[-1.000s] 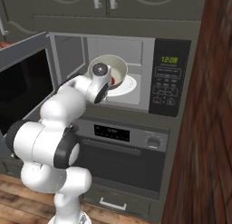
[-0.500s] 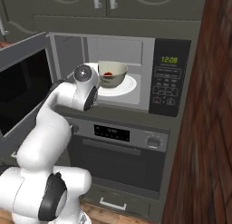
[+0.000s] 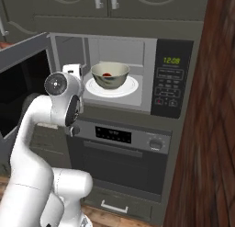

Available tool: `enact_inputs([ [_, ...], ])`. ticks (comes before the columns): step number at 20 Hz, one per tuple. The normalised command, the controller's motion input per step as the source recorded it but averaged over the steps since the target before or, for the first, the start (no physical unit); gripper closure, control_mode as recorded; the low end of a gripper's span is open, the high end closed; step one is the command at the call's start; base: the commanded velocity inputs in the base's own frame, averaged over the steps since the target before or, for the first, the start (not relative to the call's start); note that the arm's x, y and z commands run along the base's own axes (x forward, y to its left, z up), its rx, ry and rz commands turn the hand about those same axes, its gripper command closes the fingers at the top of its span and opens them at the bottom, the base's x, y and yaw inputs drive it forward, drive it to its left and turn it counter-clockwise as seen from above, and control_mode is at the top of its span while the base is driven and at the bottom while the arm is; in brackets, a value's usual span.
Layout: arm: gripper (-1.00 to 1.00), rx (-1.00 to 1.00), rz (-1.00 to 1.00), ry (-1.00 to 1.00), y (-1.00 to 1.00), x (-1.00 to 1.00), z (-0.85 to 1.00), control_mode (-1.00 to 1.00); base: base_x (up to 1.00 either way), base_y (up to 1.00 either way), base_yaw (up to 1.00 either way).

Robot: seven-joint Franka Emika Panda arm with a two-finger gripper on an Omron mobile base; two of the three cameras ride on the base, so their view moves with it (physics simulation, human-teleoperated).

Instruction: Pick the tomato from the sink and place it in the bowl. Then pick the bowl and place it in the microwave. Then close the microwave door and press the start button.

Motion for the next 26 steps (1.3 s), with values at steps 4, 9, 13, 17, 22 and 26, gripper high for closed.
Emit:
enact_inputs([
  [4,-1.00,0.00,0.02,0.00,0.16,-1.00,0.68,-1.00,0.00,0.00,0.00],
  [9,-1.00,0.00,0.02,0.01,0.08,-1.00,0.76,-1.00,0.00,0.00,0.00],
  [13,-1.00,-0.01,-0.06,0.00,0.00,-1.00,0.54,-1.00,0.00,0.00,0.00],
  [17,-1.00,-0.03,-0.22,0.00,0.01,-1.00,0.51,-1.00,0.00,0.00,0.00],
  [22,-1.00,-0.06,-0.17,-0.05,0.24,-1.00,0.52,-1.00,0.00,0.00,0.00],
  [26,-1.00,-0.05,-0.13,-0.14,0.36,-1.00,0.28,-1.00,0.00,0.00,0.00],
])
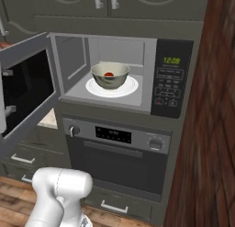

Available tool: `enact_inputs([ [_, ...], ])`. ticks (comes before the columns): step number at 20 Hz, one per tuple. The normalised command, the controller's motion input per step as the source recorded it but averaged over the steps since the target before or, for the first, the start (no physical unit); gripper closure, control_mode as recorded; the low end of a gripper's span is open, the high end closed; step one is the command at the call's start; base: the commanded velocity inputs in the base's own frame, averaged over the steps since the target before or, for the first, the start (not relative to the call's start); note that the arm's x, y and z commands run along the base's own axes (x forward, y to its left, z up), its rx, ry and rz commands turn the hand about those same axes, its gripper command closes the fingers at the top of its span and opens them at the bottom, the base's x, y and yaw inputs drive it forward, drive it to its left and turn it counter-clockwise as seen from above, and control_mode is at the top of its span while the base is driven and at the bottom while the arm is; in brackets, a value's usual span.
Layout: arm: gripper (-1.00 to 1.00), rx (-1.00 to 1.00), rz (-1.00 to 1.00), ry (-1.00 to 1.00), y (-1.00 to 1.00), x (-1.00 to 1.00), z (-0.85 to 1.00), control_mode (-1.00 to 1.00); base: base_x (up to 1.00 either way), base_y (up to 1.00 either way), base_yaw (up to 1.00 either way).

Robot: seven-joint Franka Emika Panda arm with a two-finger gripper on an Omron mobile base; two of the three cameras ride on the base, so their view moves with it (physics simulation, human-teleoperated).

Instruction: Pick the tomato from the sink and place it in the bowl. Then pick the bowl and place it in the microwave. Then close the microwave door and press the start button.

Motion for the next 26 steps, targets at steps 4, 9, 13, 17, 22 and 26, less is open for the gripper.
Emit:
enact_inputs([
  [4,-1.00,-0.03,-0.13,-0.19,0.31,-1.00,0.06,-1.00,0.00,0.00,0.00],
  [9,-1.00,-0.02,-0.15,-0.14,0.14,-0.88,0.00,-1.00,0.00,0.00,0.00],
  [13,-1.00,-0.06,-0.17,-0.11,0.31,-0.39,0.00,-1.00,0.00,0.00,0.00],
  [17,-1.00,-0.07,-0.17,-0.04,0.54,0.00,-0.03,-1.00,0.00,0.00,0.00],
  [22,-1.00,-0.07,-0.17,-0.02,0.61,0.04,0.00,-1.00,0.00,0.00,0.00],
  [26,-1.00,-0.07,-0.15,-0.04,0.47,0.01,0.00,-1.00,0.00,0.00,0.00],
])
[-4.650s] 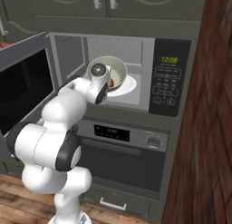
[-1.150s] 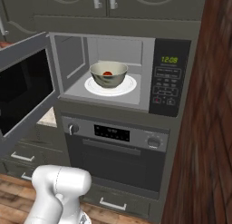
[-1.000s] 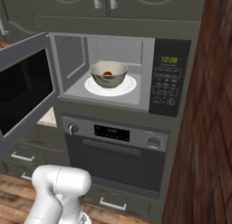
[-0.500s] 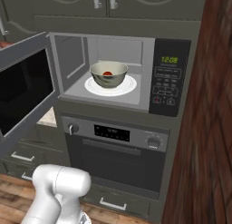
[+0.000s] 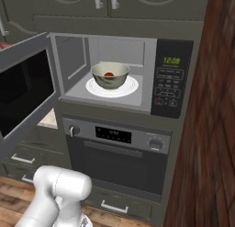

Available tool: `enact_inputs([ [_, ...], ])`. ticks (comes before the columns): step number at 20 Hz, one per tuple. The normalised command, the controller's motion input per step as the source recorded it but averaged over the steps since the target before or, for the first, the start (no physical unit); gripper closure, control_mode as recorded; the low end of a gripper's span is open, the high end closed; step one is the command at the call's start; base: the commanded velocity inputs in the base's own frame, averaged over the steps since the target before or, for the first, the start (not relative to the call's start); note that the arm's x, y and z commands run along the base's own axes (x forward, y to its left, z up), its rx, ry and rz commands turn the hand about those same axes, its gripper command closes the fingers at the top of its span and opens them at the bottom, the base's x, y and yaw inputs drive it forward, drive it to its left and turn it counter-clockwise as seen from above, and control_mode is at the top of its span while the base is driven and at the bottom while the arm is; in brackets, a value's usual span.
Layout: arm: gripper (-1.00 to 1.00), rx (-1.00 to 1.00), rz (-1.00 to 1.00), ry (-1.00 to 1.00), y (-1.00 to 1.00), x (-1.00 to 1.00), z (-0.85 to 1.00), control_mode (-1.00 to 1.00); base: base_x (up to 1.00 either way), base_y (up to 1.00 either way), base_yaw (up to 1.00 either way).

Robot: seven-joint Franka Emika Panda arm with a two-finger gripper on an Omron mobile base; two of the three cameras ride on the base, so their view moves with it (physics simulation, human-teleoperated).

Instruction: Pick the tomato from the sink and place it in the bowl. Then pick the bowl and place it in the microwave. Then close the microwave door and press the start button.

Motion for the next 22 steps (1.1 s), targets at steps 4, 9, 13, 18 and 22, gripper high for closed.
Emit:
enact_inputs([
  [4,-1.00,-0.08,-0.16,-0.01,0.53,0.06,-0.06,-1.00,0.00,0.00,0.00],
  [9,-1.00,-0.11,-0.15,0.00,0.64,0.54,-0.30,-1.00,0.00,0.00,0.00],
  [13,-1.00,-0.08,-0.11,0.00,0.53,0.77,-0.43,-1.00,0.00,0.00,0.00],
  [18,-1.00,-0.07,-0.11,0.00,0.43,0.87,-0.47,-1.00,0.00,0.00,0.00],
  [22,-1.00,-0.02,-0.08,0.00,0.09,0.78,-0.41,-1.00,0.00,0.00,0.00],
])
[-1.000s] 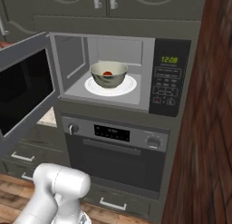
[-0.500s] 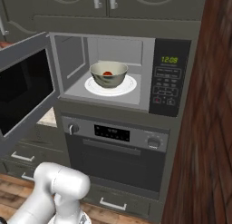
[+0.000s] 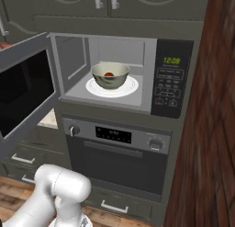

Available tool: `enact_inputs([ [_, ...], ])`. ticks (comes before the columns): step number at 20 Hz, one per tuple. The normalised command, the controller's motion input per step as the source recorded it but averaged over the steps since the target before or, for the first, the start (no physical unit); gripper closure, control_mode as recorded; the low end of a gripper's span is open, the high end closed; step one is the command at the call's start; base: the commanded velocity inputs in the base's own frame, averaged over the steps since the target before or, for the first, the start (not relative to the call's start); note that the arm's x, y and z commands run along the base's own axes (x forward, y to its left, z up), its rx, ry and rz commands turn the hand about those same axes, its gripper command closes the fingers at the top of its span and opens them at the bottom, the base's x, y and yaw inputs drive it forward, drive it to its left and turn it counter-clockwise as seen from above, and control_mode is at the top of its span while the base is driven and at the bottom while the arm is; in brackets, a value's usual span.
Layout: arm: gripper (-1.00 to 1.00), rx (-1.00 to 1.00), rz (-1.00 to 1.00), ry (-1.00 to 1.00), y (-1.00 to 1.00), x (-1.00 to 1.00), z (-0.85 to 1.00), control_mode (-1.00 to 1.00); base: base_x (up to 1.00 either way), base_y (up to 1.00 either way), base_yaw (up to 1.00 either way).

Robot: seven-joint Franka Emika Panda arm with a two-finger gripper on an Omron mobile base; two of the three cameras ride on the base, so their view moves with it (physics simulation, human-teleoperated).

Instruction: Pick the tomato from the sink and place it in the bowl. Then pick the bowl and place it in the microwave. Then close the microwave door and press the start button.

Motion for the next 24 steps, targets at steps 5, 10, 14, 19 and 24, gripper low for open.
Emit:
enact_inputs([
  [5,-1.00,0.02,-0.03,0.00,-0.43,0.51,-0.09,-1.00,0.00,0.00,0.00],
  [10,-1.00,0.12,0.00,0.00,-0.99,0.27,0.00,-1.00,0.00,0.00,0.00],
  [14,-1.00,0.12,0.00,0.00,-1.00,0.40,0.00,-1.00,0.00,0.00,0.00],
  [19,-1.00,0.10,0.00,0.03,-1.00,0.68,0.00,-1.00,0.00,0.00,0.00],
  [24,-1.00,0.10,0.00,0.05,-1.00,0.85,0.00,-1.00,0.00,0.00,0.00],
])
